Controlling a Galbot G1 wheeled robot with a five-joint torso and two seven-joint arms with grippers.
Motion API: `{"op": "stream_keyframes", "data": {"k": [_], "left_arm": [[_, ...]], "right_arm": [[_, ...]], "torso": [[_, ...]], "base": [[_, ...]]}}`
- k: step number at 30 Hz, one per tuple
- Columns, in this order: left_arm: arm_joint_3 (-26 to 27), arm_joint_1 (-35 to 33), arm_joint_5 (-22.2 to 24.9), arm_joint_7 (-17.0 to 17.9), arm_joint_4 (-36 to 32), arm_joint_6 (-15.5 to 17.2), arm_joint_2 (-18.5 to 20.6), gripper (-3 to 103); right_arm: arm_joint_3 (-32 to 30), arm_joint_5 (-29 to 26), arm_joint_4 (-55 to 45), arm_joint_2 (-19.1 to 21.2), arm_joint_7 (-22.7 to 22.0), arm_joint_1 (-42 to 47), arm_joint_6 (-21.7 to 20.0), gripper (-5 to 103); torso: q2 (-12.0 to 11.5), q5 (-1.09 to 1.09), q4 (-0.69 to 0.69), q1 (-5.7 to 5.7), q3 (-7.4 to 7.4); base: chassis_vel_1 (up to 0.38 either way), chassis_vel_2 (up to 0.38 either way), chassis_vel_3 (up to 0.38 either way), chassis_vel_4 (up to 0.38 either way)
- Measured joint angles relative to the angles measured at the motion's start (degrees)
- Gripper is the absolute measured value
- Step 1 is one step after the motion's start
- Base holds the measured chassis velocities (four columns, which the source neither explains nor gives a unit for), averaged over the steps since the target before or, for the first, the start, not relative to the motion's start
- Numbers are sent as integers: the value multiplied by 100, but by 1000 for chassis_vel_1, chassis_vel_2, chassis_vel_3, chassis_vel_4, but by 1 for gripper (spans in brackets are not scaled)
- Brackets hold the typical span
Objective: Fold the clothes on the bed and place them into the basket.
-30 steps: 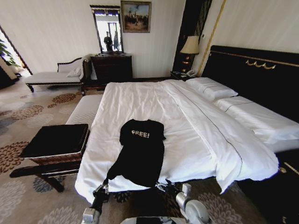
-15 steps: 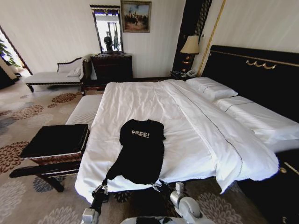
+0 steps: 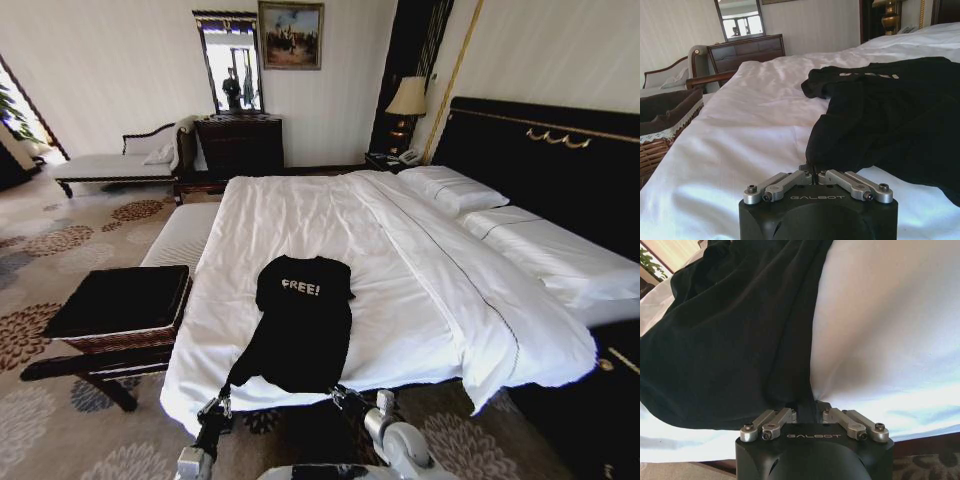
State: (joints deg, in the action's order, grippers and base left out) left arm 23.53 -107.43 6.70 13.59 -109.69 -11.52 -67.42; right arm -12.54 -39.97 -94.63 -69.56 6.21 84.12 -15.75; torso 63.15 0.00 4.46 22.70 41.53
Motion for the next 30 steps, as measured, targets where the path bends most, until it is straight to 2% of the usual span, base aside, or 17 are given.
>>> {"op": "stream_keyframes", "data": {"k": [2,3,4,13,16,19,20,25,26,30], "left_arm": [[0,-2,4,16,-2,0,1,0],[0,-3,5,19,-5,0,0,0],[1,-4,14,35,-18,-1,0,0],[42,-58,158,126,-118,-5,-6,0],[118,-188,231,151,-231,-20,-3,0],[241,-431,557,203,-435,-24,25,0],[241,-431,557,203,-435,-24,25,0],[336,-975,674,369,-827,-130,59,0],[336,-975,674,369,-827,-130,59,0],[327,-1451,586,419,-895,-327,51,0]], "right_arm": [[-16,-22,-59,6,-21,34,0,13],[-21,-27,-76,9,-26,46,0,13],[-42,-42,-151,17,-39,101,0,3],[-135,-68,-547,77,-170,462,-55,0],[-228,-98,-785,290,-307,671,-175,0],[-399,-134,-1068,684,-483,918,-361,0],[-399,-134,-1068,684,-483,918,-361,0],[-809,-325,-1580,1121,-783,1288,-849,0],[-809,-325,-1580,1121,-783,1288,-849,0],[-1057,-339,-1940,1273,-931,1539,-1276,0]], "torso": [[0,0,0,0,0],[0,0,0,0,0],[0,0,0,0,0],[0,1,0,0,0],[0,1,1,0,0],[0,1,0,0,0],[0,1,0,0,0],[0,0,0,0,-1],[0,0,0,0,-1],[0,1,-1,0,-1]], "base": [[0,0,0,0],[0,0,0,0],[0,0,0,0],[0,0,0,0],[0,0,0,0],[0,0,0,0],[0,0,0,0],[0,0,0,0],[0,0,0,0],[0,0,0,0]]}}
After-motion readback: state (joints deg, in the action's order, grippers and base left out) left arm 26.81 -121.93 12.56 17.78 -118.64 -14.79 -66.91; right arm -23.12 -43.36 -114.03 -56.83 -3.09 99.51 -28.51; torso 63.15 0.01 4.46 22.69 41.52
